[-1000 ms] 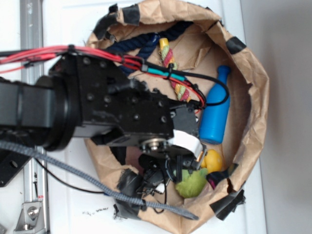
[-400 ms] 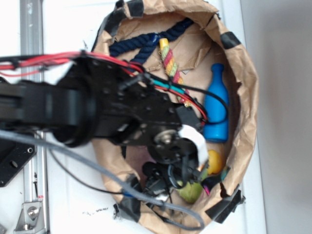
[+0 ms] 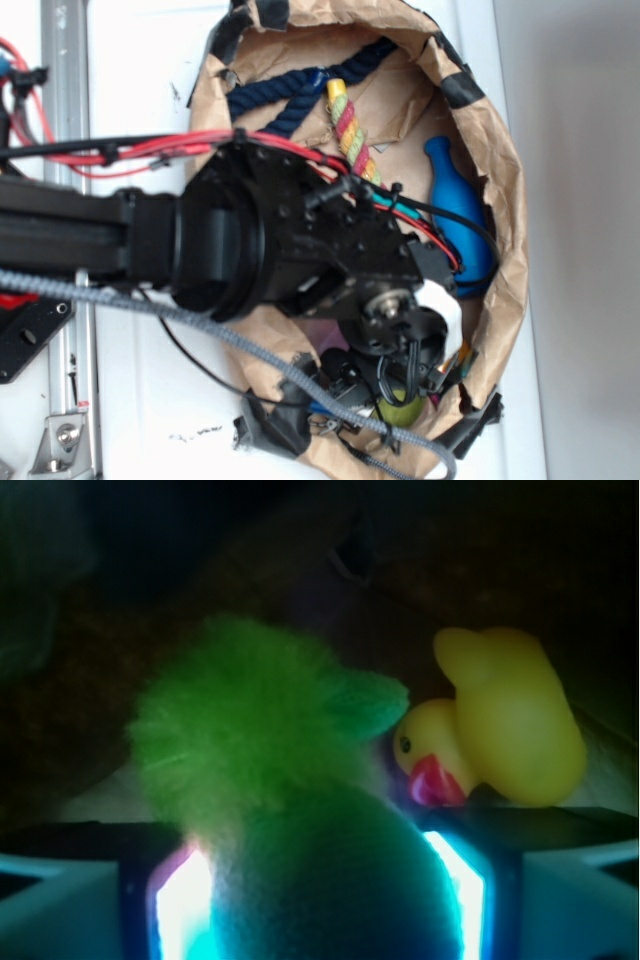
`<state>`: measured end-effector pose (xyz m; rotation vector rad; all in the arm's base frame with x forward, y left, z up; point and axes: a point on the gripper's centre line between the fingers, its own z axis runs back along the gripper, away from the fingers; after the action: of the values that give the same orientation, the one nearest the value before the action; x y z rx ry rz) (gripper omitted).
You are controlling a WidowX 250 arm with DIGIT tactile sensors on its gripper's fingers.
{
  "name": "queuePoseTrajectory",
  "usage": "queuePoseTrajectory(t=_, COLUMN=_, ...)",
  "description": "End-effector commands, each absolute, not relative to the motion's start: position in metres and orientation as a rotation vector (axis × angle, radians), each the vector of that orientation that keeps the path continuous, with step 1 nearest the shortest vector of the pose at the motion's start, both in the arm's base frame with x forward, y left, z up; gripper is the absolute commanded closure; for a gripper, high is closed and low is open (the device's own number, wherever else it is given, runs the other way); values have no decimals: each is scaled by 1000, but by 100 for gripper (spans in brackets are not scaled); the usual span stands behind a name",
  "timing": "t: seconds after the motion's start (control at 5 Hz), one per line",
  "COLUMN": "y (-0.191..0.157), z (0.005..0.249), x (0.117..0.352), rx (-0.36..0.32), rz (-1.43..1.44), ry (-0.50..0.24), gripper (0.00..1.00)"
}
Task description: Grab the green animal.
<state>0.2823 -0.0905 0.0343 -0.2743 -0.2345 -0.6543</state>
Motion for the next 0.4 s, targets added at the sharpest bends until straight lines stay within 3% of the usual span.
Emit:
queuePoseTrajectory(t=0.0, y=-32, z=101, x=275, rx=-40, rz=-380, ry=-270, gripper=100)
queuePoseTrajectory(t=0.2, y=15, z=150, x=265, rx=15, rz=-136, ry=-179, gripper=100)
